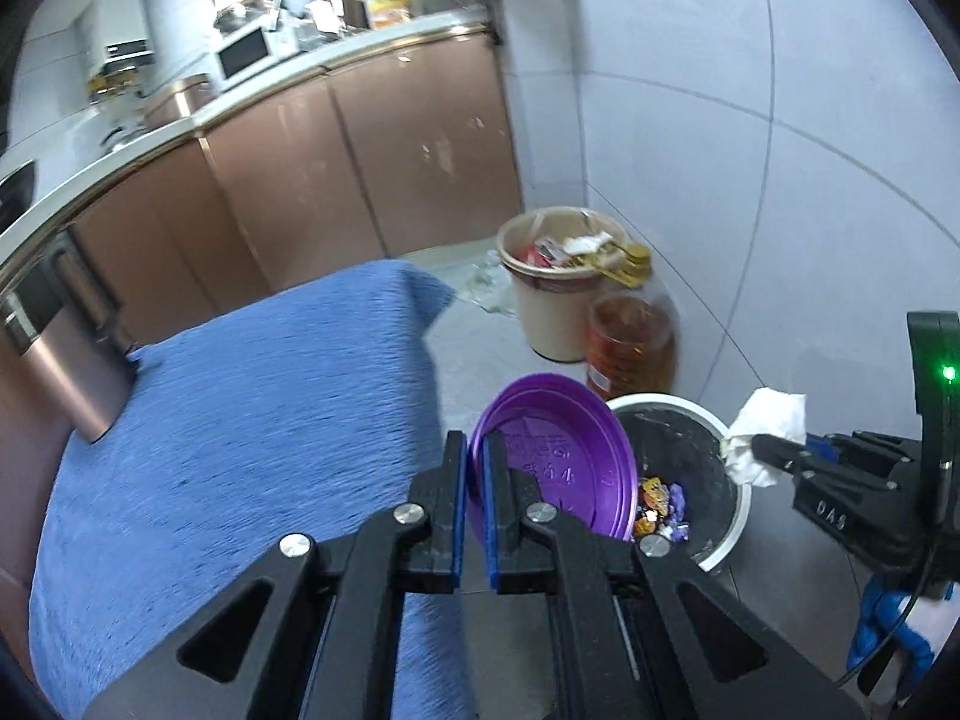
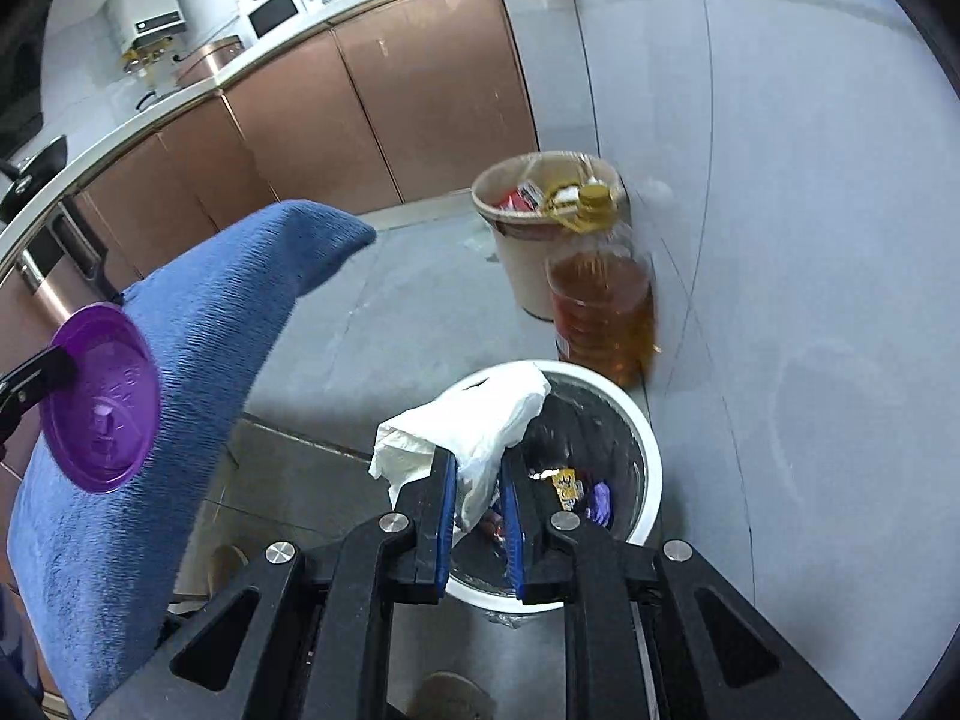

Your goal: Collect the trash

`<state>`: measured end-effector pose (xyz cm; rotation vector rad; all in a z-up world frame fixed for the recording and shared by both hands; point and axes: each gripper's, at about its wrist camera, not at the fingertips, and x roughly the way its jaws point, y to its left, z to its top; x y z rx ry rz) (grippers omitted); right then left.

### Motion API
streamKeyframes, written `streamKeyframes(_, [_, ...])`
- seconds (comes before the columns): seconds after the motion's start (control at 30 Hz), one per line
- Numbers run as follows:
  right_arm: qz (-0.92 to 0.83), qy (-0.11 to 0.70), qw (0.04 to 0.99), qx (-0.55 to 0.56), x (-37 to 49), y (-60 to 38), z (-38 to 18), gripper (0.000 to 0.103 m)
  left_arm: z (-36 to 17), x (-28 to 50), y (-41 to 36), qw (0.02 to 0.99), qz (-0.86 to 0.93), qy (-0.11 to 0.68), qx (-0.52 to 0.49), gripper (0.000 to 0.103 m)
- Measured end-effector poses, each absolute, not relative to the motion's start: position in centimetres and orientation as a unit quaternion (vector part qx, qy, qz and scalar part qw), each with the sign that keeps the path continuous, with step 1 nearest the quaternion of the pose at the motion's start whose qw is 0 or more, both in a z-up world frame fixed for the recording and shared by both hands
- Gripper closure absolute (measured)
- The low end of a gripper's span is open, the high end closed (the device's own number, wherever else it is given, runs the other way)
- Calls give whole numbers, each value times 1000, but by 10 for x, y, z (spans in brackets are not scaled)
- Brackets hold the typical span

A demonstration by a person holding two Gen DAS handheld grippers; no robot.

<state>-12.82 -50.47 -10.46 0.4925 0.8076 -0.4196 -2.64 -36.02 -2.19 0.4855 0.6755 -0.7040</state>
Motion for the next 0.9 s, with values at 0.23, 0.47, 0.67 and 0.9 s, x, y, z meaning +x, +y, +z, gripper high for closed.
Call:
streamKeyframes(0.23, [-204,400,857,252,-116,-526,-124,88,-56,-19,-417,833,-347,343,260,98])
streamKeyframes(0.47, [-210,423,843,258,-108,-534,-149,79,-80,-12,-455,811,-366,371,267,95])
streamKeyframes(0.67, [-224,435,832,262,-113,-540,-162,59,-85,-6,-469,791,-395,397,246,87])
streamKeyframes(0.9, [-234,432,829,266,-118,-542,-159,49,-75,-9,-451,801,-395,391,224,71])
